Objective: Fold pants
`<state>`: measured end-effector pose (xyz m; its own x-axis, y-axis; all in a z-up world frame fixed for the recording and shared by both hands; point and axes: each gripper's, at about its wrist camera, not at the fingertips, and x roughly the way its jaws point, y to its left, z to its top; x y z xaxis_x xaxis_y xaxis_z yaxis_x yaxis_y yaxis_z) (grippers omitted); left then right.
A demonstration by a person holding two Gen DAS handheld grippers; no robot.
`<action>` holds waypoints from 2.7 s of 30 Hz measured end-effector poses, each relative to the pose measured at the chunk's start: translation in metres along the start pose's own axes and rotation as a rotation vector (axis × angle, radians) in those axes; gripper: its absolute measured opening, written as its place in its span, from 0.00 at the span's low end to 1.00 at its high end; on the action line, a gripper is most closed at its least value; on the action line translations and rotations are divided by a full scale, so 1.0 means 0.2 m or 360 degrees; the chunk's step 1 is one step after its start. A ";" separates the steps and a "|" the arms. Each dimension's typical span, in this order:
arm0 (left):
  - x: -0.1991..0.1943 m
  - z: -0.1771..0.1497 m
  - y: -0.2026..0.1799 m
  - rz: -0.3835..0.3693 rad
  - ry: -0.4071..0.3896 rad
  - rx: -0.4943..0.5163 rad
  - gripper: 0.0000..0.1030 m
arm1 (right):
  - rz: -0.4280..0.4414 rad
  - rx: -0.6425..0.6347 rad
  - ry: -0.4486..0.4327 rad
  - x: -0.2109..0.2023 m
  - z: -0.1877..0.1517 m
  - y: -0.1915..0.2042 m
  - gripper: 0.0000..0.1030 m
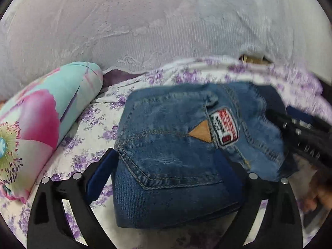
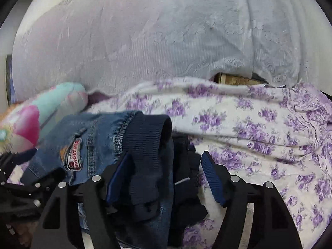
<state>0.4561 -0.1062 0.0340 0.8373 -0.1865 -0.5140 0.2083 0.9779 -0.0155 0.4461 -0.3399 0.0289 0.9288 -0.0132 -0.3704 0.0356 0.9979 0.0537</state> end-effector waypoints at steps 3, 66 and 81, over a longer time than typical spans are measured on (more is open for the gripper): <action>-0.02 -0.01 0.02 0.0023 -0.0054 -0.0047 0.90 | -0.0039 -0.0081 -0.0077 -0.04 -0.01 0.05 0.70; -0.63 -0.35 -0.16 0.0324 -0.0059 0.0096 0.96 | -0.0055 -0.0065 0.0028 -0.64 -0.24 0.24 0.97; -0.63 -0.36 -0.18 0.0327 -0.0076 0.0124 0.96 | -0.0047 -0.0021 0.0056 -0.62 -0.24 0.22 0.97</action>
<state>0.3063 -0.1106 0.0386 0.8886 0.0097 -0.4586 0.0680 0.9859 0.1526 0.3145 -0.2915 0.0326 0.9137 -0.0409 -0.4043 0.0579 0.9979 0.0298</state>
